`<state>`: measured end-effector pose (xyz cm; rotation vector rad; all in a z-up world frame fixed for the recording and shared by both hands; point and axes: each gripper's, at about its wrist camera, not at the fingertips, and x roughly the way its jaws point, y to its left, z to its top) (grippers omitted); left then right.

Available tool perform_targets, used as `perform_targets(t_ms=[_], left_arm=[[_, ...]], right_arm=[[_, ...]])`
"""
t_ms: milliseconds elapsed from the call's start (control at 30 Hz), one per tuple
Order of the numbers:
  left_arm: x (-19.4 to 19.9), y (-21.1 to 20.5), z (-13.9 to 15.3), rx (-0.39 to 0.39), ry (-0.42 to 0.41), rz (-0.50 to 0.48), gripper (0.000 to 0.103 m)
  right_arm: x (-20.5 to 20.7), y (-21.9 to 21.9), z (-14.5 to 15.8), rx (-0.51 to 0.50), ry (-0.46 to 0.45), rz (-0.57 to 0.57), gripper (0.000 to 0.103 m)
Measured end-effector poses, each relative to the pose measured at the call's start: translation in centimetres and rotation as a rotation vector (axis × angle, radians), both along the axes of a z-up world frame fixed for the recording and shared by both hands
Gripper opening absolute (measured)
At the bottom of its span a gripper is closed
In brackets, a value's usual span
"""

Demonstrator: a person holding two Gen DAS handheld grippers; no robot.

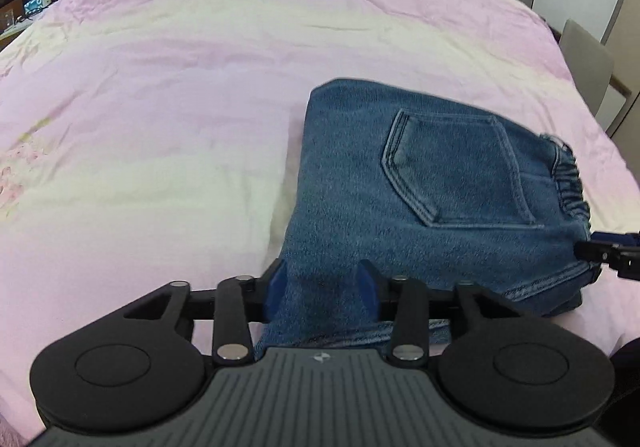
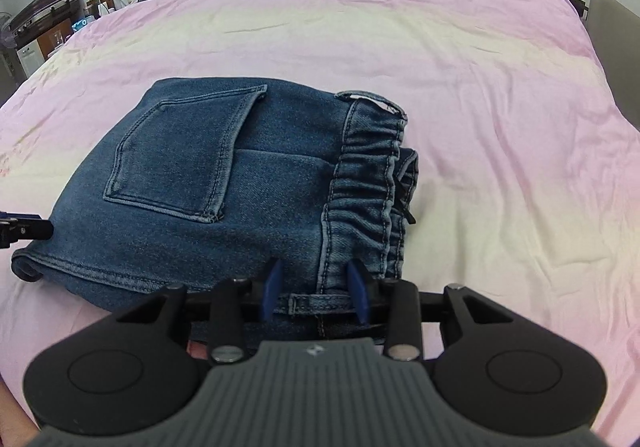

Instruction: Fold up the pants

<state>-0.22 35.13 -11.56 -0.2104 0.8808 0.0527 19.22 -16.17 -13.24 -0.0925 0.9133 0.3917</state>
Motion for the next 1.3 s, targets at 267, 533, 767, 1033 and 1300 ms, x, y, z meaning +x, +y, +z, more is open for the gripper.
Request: perform_targets(t_ms=[267, 533, 767, 1033, 1300], left_arm=[[4.5, -0.3, 1.8, -0.232, -0.011, 0.010, 0.081], [8.9, 0.9, -1.7, -0.450, 0.084, 0.049, 0.085], [11.4, 0.8, -4.7, -0.504, 0.163, 0.056, 0.087], [12.4, 0.9, -6.6, -0.557, 0.194, 0.039, 0.088], [12.2, 0.2, -6.5, -0.560, 0.185, 0.040, 0.068]], right_arm=[[3.2, -3.5, 3.5, 0.141, 0.099, -0.081, 0.083], [8.7, -6.8, -0.6, 0.332, 0.331, -0.162, 0.084], [12.4, -5.4, -4.6, 0.372, 0.487, -0.131, 0.083], [14.6, -4.3, -7.2, 0.413, 0.554, -0.084, 0.085], [14.3, -3.7, -7.3, 0.399, 0.541, -0.093, 0.077]])
